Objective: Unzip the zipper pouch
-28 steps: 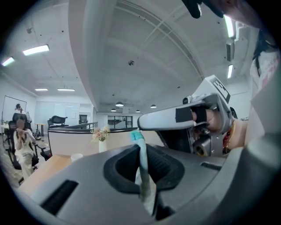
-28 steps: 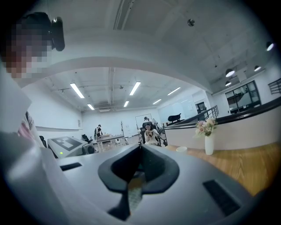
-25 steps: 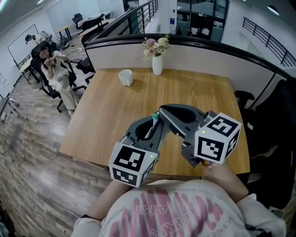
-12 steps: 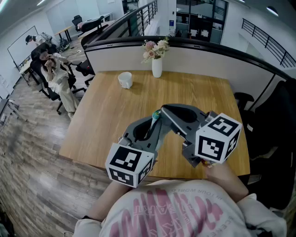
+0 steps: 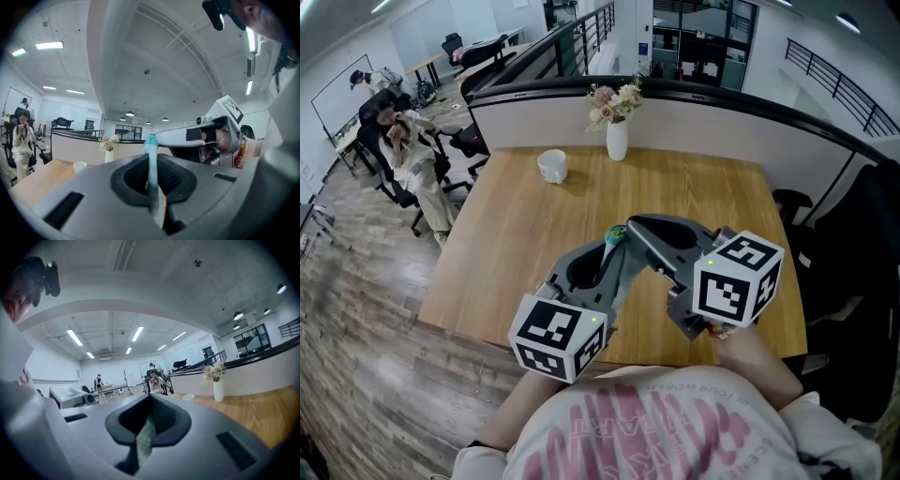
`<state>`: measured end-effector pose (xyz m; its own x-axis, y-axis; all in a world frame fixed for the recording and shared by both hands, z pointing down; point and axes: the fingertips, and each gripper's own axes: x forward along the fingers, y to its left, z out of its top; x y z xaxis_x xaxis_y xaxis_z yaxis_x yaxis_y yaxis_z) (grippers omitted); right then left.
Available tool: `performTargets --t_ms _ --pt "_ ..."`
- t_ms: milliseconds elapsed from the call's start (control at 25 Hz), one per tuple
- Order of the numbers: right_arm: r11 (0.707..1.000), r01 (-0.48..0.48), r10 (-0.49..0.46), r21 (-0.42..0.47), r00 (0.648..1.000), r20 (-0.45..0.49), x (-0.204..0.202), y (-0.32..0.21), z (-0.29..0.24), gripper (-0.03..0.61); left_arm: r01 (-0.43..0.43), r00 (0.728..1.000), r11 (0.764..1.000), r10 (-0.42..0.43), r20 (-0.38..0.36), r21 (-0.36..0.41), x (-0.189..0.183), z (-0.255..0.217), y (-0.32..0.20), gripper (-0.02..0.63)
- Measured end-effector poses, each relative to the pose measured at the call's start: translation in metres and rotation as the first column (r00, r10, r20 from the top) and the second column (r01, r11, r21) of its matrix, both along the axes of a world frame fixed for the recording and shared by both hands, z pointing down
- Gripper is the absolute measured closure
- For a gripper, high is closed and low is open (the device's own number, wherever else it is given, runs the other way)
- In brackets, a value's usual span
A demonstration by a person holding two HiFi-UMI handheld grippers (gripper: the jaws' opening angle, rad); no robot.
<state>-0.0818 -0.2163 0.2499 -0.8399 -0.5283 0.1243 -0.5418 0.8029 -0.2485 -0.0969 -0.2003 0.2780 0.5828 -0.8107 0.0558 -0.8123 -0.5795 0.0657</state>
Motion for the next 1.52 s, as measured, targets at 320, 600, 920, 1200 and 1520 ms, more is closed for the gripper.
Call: performTargets --t_ms 320,600,920,1200,1520 --pt "0.999 -0.016 0.016 -0.035 1.000 0.009 -0.018 -0.006 0.007 0.580 -0.017 1.000 1.000 0.017 -0.002 -0.007 -0.020 0.004 -0.004 0.597" --pt "0.998 -0.030 0.030 -0.049 0.999 0.011 -0.041 -0.006 0.012 0.580 -0.030 1.000 1.000 0.030 -0.002 -0.011 -0.048 0.008 -0.001 0.597" --pt "0.997 -0.047 0.047 -0.069 0.999 0.008 -0.069 -0.004 0.022 0.578 -0.030 0.999 1.000 0.030 -0.015 0.002 -0.081 0.009 0.010 0.600" --pt "0.994 -0.047 0.047 -0.097 0.999 -0.003 -0.082 0.010 0.038 0.578 -0.020 0.999 1.000 0.019 -0.042 -0.017 -0.098 0.020 0.025 0.600" --pt "0.987 -0.083 0.081 -0.137 0.997 -0.016 -0.074 0.018 0.053 0.578 -0.034 0.996 0.998 0.030 -0.078 -0.048 -0.102 0.028 0.036 0.600"
